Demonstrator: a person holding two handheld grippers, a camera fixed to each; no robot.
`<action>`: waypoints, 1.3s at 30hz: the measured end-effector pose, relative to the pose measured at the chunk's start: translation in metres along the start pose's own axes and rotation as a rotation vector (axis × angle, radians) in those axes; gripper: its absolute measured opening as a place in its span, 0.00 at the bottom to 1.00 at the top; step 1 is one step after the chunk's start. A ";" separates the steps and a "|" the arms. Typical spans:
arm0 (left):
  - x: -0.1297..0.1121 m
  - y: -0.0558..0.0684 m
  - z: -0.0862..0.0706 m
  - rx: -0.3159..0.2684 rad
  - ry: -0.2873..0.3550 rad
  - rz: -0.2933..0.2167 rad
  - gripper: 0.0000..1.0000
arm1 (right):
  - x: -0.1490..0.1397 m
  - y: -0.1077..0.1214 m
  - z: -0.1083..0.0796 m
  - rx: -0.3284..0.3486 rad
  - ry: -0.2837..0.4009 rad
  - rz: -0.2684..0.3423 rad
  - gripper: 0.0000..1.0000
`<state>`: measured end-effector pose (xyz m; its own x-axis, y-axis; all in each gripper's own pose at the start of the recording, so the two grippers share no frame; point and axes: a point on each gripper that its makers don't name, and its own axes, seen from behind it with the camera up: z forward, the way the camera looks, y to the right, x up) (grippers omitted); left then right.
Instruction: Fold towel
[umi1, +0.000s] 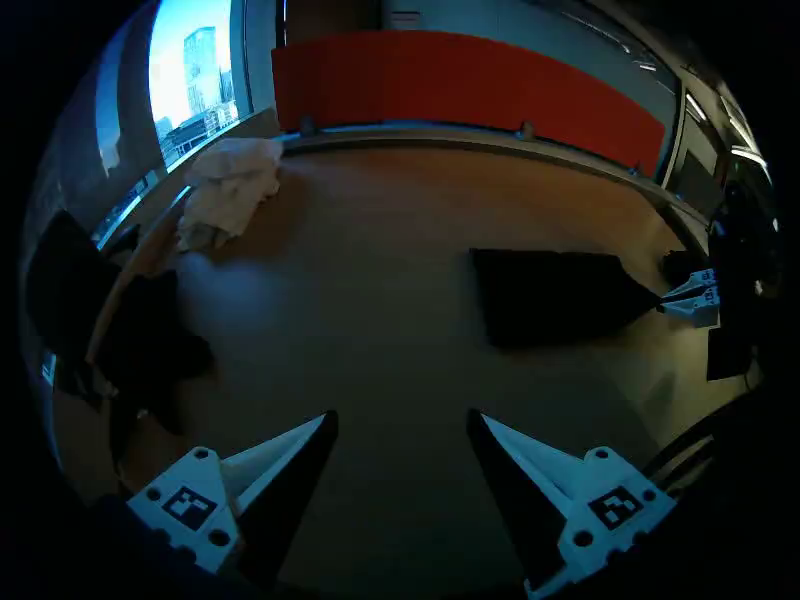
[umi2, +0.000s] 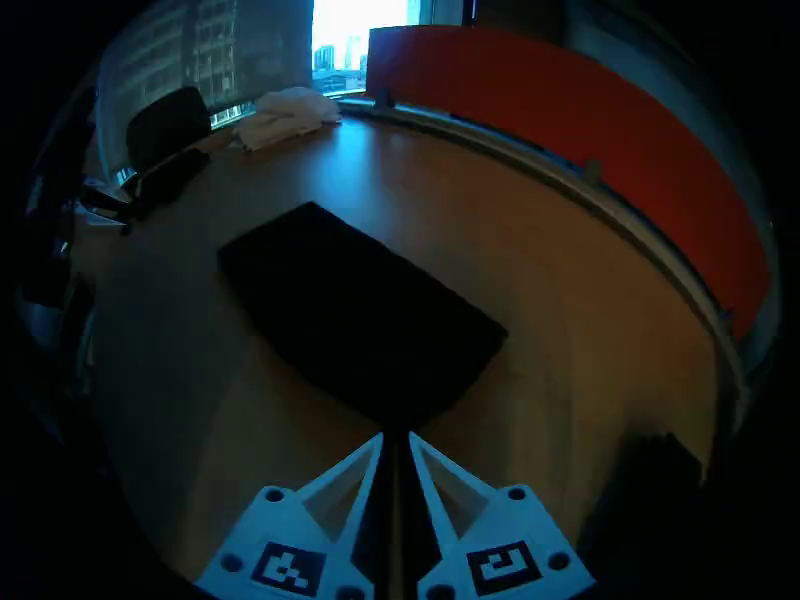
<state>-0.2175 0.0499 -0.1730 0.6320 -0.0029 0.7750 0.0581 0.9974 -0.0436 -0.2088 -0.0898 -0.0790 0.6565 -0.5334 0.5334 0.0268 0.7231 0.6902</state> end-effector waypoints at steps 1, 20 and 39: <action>0.000 0.000 0.000 0.000 0.001 0.000 0.95 | 0.002 0.001 -0.002 -0.005 0.005 -0.002 0.02; 0.003 -0.002 -0.007 0.000 0.013 -0.027 0.95 | 0.057 0.007 -0.026 -0.033 0.084 -0.066 0.02; 0.005 -0.009 -0.019 0.002 0.033 -0.079 0.95 | 0.155 -0.031 -0.021 0.033 0.196 -0.227 0.02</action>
<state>-0.2001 0.0395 -0.1806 0.6508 -0.0842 0.7546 0.1076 0.9940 0.0181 -0.0919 -0.1862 -0.0278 0.7697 -0.5826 0.2612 0.1673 0.5789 0.7980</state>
